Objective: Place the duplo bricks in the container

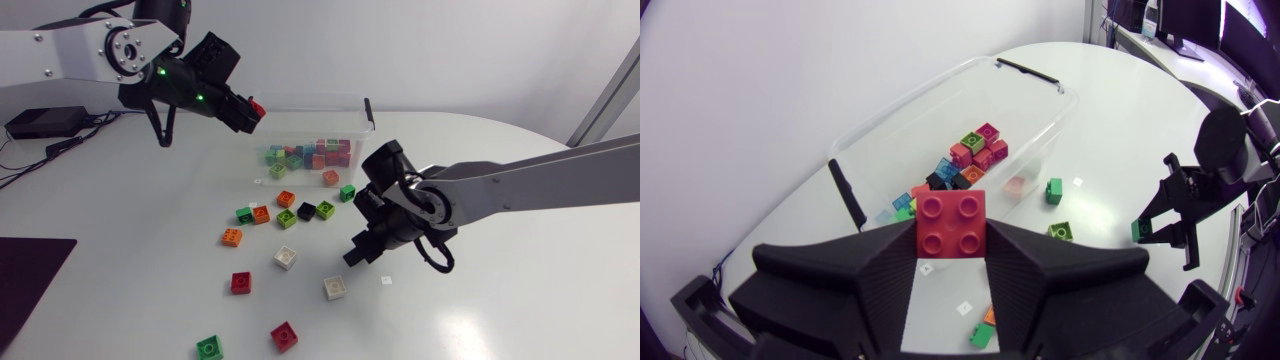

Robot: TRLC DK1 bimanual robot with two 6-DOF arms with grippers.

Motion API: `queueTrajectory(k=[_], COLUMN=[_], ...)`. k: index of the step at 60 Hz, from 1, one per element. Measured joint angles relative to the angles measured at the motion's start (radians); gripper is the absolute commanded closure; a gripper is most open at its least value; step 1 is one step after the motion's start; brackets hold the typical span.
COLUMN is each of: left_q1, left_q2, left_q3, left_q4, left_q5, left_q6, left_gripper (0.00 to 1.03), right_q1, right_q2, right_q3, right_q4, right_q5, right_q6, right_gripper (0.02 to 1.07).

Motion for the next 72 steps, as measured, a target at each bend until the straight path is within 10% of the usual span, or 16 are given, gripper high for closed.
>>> queueTrajectory(k=[21, 28, 31, 72], left_q1=[-0.018, -0.011, -0.006, 0.124], left_q2=[0.153, 0.198, 0.213, -0.093], left_q3=[0.143, 0.202, 0.217, -0.195], left_q4=[0.029, 0.053, 0.061, 0.115], left_q5=[0.0, 0.0, 0.0, 0.06], left_q6=[-0.07, -0.117, -0.128, 0.026], left_gripper=[0.7, 0.14, 0.06, 0.06], right_q1=[-0.029, -0.029, -0.029, -0.069], right_q2=[-0.083, -0.094, -0.094, 0.02], right_q3=[0.113, 0.175, 0.201, 0.521], right_q4=[-0.069, -0.084, -0.084, -0.005], right_q5=[-0.021, -0.033, -0.04, -0.053], right_q6=[0.0, 0.0, 0.0, 0.005], right_gripper=[0.82, 0.82, 0.82, 0.82])
